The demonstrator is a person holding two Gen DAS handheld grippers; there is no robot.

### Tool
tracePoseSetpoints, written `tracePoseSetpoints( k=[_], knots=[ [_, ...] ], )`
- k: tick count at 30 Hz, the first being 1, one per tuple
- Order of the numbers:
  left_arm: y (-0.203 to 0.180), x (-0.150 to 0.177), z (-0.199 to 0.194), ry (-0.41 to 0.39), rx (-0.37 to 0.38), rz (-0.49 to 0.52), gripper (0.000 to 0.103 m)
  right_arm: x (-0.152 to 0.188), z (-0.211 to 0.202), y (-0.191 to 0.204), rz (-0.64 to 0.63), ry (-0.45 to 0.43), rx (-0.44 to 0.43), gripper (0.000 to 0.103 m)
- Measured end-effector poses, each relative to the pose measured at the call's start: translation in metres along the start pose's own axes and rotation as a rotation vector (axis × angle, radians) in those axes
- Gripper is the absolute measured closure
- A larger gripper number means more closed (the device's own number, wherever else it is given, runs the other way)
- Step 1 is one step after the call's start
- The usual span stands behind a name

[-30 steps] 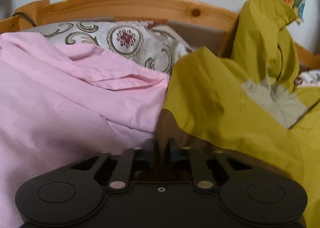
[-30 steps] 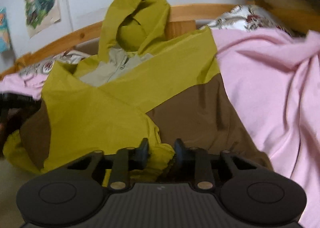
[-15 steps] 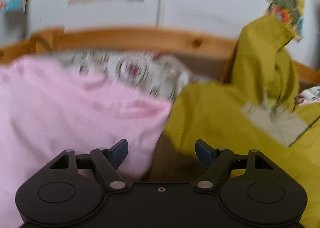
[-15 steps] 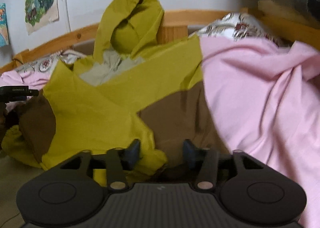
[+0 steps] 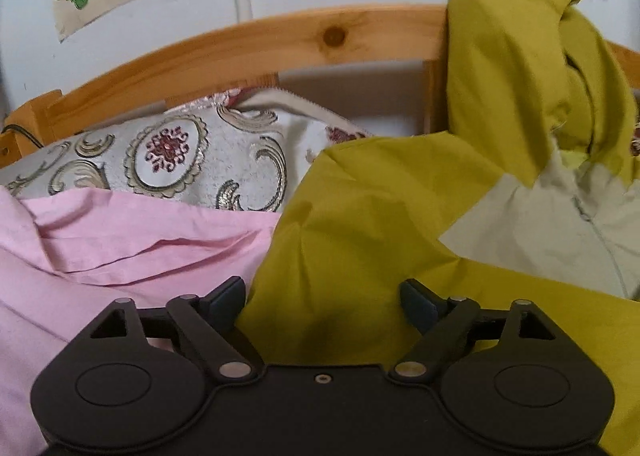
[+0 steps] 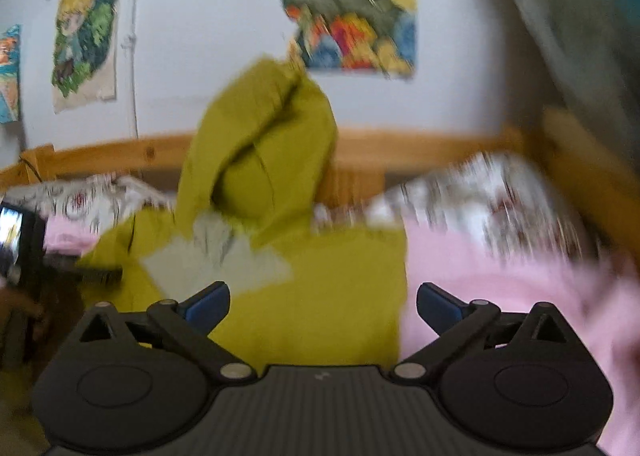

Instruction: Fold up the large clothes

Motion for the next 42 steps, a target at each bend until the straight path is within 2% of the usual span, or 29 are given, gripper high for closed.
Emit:
tracePoseSetpoints(
  k=[4,6,9,11,14,16,17,18,19,20,24,28,31,35,37,40,42],
  knots=[
    [0.013,0.006,-0.035,-0.02,0.032,-0.031,0.007,-0.063,0.04,0.003,-0.096,-0.099,-0.032,0.002],
    [0.02,0.009,-0.056,-0.043,0.075,-0.068,0.004,-0.096,0.067,0.001,-0.081,-0.114,-0.043,0.011],
    [0.026,0.016,-0.078,-0.056,0.125,-0.113,0.002,-0.14,0.111,0.002,-0.06,-0.136,-0.052,0.016],
    [0.027,0.019,-0.087,-0.042,0.158,-0.116,0.002,-0.16,0.137,0.009,-0.09,-0.15,-0.027,0.017],
    [0.03,0.026,-0.097,-0.037,0.169,-0.112,0.002,-0.182,0.172,0.018,-0.133,-0.154,0.008,0.019],
    [0.034,0.028,-0.099,-0.034,0.172,-0.113,0.002,-0.189,0.188,0.021,-0.12,-0.126,0.004,0.035],
    [0.036,0.029,-0.1,-0.032,0.172,-0.115,0.002,-0.19,0.194,0.023,-0.11,-0.101,-0.007,0.068],
    [0.039,0.03,-0.102,-0.028,0.169,-0.117,0.002,-0.19,0.2,0.024,-0.104,-0.07,0.0,0.083],
    [0.042,0.031,-0.103,-0.025,0.166,-0.118,0.002,-0.19,0.204,0.024,-0.1,-0.055,0.012,0.084],
    [0.045,0.032,-0.104,-0.024,0.163,-0.121,0.002,-0.186,0.202,0.025,-0.097,-0.05,0.01,0.095],
    [0.057,0.031,-0.108,-0.028,0.139,-0.149,0.002,-0.173,0.179,0.04,-0.154,-0.065,-0.008,0.096],
    [0.074,0.029,-0.121,-0.065,0.1,-0.218,0.003,-0.154,0.122,0.073,-0.201,-0.109,-0.065,0.097],
    [0.086,0.027,-0.132,-0.086,0.097,-0.28,0.003,-0.131,0.064,0.101,-0.227,-0.152,-0.147,0.097],
    [0.1,0.026,-0.148,-0.117,0.078,-0.329,0.003,-0.081,-0.008,0.133,-0.19,-0.199,-0.271,0.097],
    [0.108,0.026,-0.154,-0.123,0.076,-0.339,0.003,-0.053,-0.037,0.146,-0.169,-0.204,-0.296,0.098],
    [0.115,0.028,-0.158,-0.116,0.076,-0.332,0.003,-0.007,-0.06,0.159,-0.132,-0.163,-0.314,0.098],
    [0.117,0.031,-0.159,-0.109,0.088,-0.333,0.003,0.021,-0.063,0.164,-0.112,-0.103,-0.319,0.097]
  ],
)
Point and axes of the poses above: each gripper's, at about its wrist camera, not at the fingertips, and z roughly the way its jaws point, y to its left, x to its underside, the point moved 4 cm from there along z, roughly the way its jaws point, and after that the axes turned 9 degrees about -x, right-handed, at the moved point
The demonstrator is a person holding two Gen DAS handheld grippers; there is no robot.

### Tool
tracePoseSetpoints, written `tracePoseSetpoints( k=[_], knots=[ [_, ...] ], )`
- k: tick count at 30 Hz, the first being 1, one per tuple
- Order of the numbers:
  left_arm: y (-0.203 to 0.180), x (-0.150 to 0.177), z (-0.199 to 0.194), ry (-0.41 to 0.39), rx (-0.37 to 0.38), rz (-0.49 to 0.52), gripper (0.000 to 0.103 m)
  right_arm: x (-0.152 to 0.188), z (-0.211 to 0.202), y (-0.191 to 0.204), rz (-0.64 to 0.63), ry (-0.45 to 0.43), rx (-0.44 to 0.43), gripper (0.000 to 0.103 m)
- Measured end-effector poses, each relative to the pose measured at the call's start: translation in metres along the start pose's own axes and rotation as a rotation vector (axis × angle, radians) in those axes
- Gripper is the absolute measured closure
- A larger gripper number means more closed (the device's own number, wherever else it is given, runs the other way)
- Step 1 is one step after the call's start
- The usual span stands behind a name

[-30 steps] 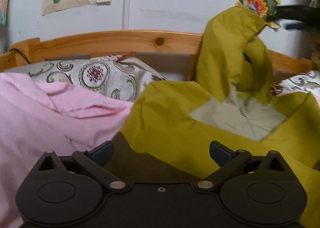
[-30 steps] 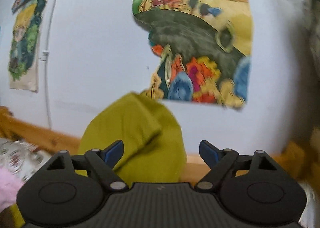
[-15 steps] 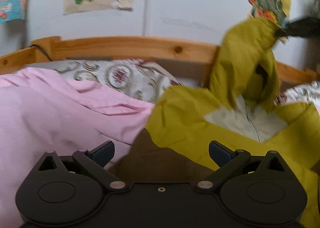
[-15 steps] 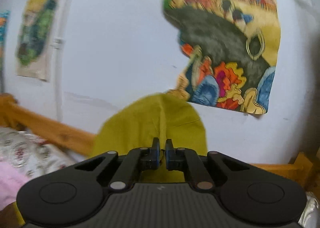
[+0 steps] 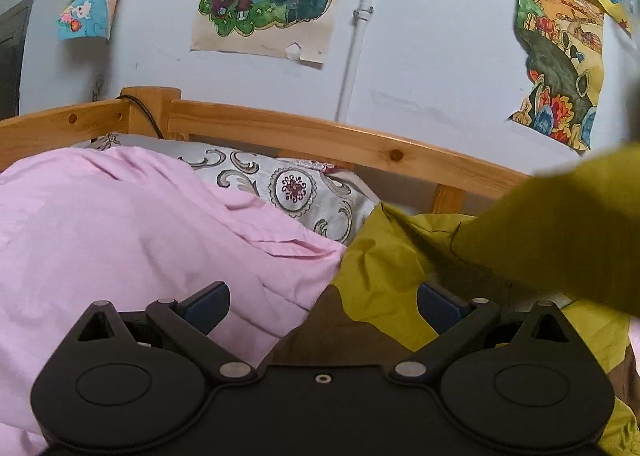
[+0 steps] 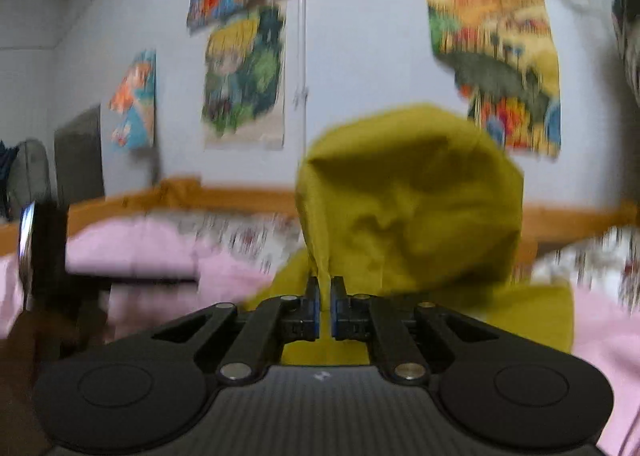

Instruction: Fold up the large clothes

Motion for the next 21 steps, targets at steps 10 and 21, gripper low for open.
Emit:
tracePoseSetpoints(
  k=[10,21],
  knots=[
    [-0.016,0.02,0.01,0.147,0.33,-0.149,0.001,0.083,-0.029,-0.007,0.271,0.261,-0.029,0.049],
    [-0.08,0.061,0.05,0.417,0.428,-0.021,0.021,0.078,-0.044,-0.088,0.492,0.137,0.123,0.028]
  ],
)
Point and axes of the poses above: each gripper's, at about its wrist camera, not at the fingertips, and z roughly the way its jaws point, y to its left, x to its underside, the point moved 4 cm from there along z, roughly the way its jaws point, and after that the axes turned 9 degrees about -x, right-handed, at the moved point
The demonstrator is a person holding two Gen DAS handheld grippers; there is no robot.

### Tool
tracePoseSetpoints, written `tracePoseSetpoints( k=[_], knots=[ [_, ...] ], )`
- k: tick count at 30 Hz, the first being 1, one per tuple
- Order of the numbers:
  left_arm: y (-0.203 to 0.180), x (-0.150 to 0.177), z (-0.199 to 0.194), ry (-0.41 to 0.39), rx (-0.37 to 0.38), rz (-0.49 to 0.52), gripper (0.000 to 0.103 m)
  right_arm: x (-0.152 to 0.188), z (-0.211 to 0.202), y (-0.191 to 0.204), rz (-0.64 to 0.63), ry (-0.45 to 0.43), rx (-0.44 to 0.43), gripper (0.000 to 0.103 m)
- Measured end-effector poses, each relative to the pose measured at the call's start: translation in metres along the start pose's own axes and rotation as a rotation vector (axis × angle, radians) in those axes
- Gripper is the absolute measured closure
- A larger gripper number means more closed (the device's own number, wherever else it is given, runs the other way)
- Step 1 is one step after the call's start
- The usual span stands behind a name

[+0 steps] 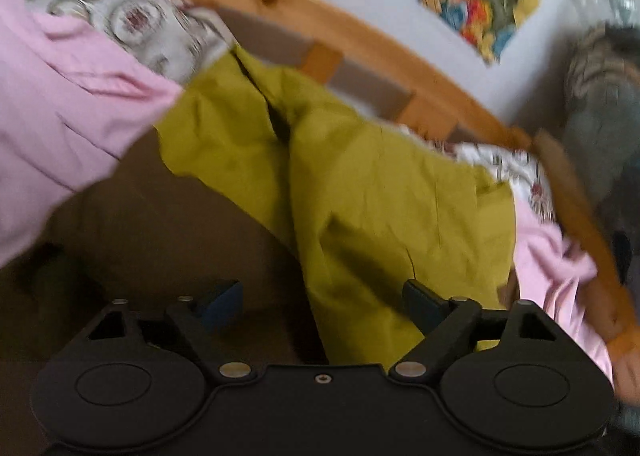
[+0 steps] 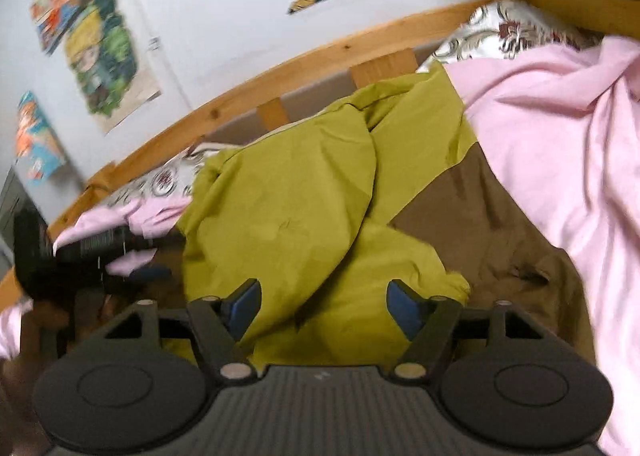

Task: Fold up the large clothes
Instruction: 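Grip the jacket with both tools, fold it over, and open both tools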

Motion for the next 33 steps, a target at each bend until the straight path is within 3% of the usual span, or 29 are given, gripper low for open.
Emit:
tracePoseSetpoints(
  k=[2,3,4,5,6,8,12,15,17,20,22,23,24,27,30,33],
  knots=[
    [-0.005,0.005,0.01,0.035,-0.023,0.016,0.046,-0.005,0.02,-0.01,0.066,0.003,-0.018,0.033],
    [-0.008,0.007,0.015,0.056,-0.033,0.036,0.079,-0.006,0.03,-0.015,0.1,0.005,-0.025,0.043],
    [-0.012,0.009,0.018,0.068,-0.044,0.054,0.098,-0.004,0.039,-0.019,0.128,0.011,-0.026,0.054],
    [-0.015,0.01,0.018,0.064,-0.059,0.07,0.1,-0.003,0.046,-0.024,0.162,0.022,-0.033,0.085],
    [-0.018,0.011,0.014,0.041,-0.064,0.08,0.103,0.0,0.051,-0.026,0.173,0.03,-0.041,0.096],
    [-0.022,0.012,0.001,0.013,-0.047,0.092,0.103,0.003,0.052,-0.02,0.112,0.031,-0.007,0.101],
    [-0.022,0.024,-0.019,0.016,-0.029,0.106,0.103,0.01,0.031,-0.002,-0.029,0.018,0.013,0.102],
    [-0.014,0.037,-0.001,0.071,-0.056,0.111,0.102,0.02,0.028,-0.002,-0.068,0.047,0.038,0.102],
    [-0.01,0.041,0.008,0.082,-0.071,0.117,0.097,0.028,0.034,-0.007,-0.074,0.073,0.056,0.1],
    [-0.009,0.034,-0.004,0.044,-0.085,0.109,0.073,0.026,0.035,-0.002,-0.138,0.069,0.083,0.094],
    [-0.01,0.029,-0.017,-0.005,-0.102,0.131,0.048,0.016,0.028,0.005,-0.214,0.03,0.102,0.078],
    [-0.01,0.026,-0.024,-0.036,-0.109,0.14,0.045,0.01,0.025,0.008,-0.265,0.006,0.119,0.06],
    [-0.012,0.022,-0.031,-0.078,-0.111,0.15,0.041,0.003,0.023,0.012,-0.312,-0.02,0.13,0.05],
    [-0.017,0.0,-0.039,-0.196,-0.111,0.161,0.032,-0.019,0.032,0.023,-0.425,-0.063,0.149,0.049],
    [-0.028,-0.027,-0.019,-0.258,-0.138,0.161,0.032,-0.038,0.063,0.031,-0.525,-0.085,0.158,0.05],
    [-0.032,-0.04,0.025,-0.234,-0.201,0.173,0.04,-0.043,0.101,0.032,-0.581,-0.054,0.159,0.055]
  ],
)
Point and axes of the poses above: each gripper's, at about its wrist camera, not at the fingertips, and z roughly the way its jaws point, y to its left, x to its underside, the point moved 4 cm from there along z, roughly the way its jaws point, and after that the axes turned 9 degrees about -x, right-handed, at the moved point
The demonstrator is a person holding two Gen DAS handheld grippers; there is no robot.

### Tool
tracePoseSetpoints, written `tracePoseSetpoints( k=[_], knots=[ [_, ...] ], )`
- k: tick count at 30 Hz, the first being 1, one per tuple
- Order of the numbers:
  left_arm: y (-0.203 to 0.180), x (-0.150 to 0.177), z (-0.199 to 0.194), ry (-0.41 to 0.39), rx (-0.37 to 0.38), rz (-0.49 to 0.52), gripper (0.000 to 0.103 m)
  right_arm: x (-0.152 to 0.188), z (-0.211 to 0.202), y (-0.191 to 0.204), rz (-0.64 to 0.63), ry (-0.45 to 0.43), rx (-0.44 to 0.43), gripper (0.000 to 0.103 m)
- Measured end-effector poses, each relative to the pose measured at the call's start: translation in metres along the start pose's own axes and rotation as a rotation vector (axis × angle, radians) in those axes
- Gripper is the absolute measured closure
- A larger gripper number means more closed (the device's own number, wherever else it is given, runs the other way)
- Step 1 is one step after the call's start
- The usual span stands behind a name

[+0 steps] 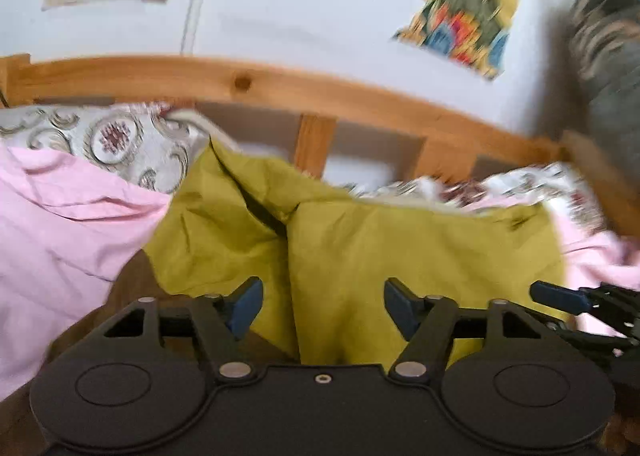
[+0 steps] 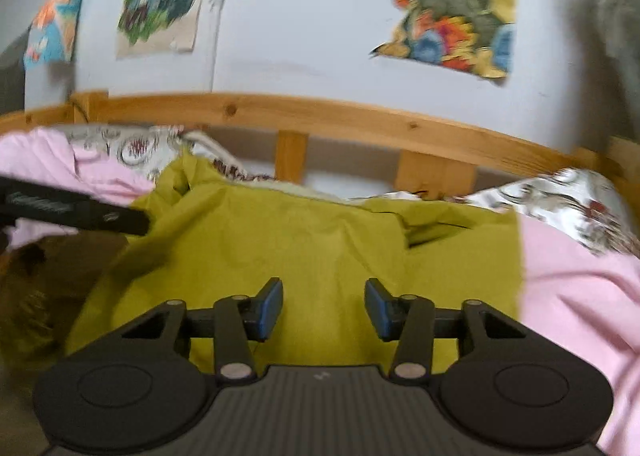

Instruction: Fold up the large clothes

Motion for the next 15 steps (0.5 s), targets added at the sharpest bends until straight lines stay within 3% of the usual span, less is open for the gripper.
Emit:
tracePoseSetpoints(
  k=[1,3,6,8,15],
  knots=[
    [-0.001,0.004,0.013,0.02,-0.014,0.001,0.044,0.002,0.012,0.002,-0.024,0.017,-0.003,0.055],
    [0.002,0.02,0.034,0.071,-0.028,-0.011,0.043,0.009,0.032,0.004,-0.059,0.057,0.012,0.055],
    [0.0,0.037,0.045,0.049,-0.044,0.044,0.042,0.026,0.046,0.002,-0.066,0.098,0.007,0.055],
    [-0.003,0.039,0.044,0.029,-0.055,0.079,0.042,0.032,0.05,0.002,-0.065,0.099,0.004,0.054],
    [0.015,0.034,0.002,0.065,-0.022,0.01,0.033,0.03,0.014,0.006,-0.017,0.071,-0.021,0.052]
  ],
)
Point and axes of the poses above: each gripper's, at about its wrist camera, not at the fingertips, and z roughly the way its jaws point, y to its left, x to its underside, the point moved 4 cm from there along z, roughly the way its jaws point, and after that the axes turned 9 degrees about -x, right-handed, at the moved point
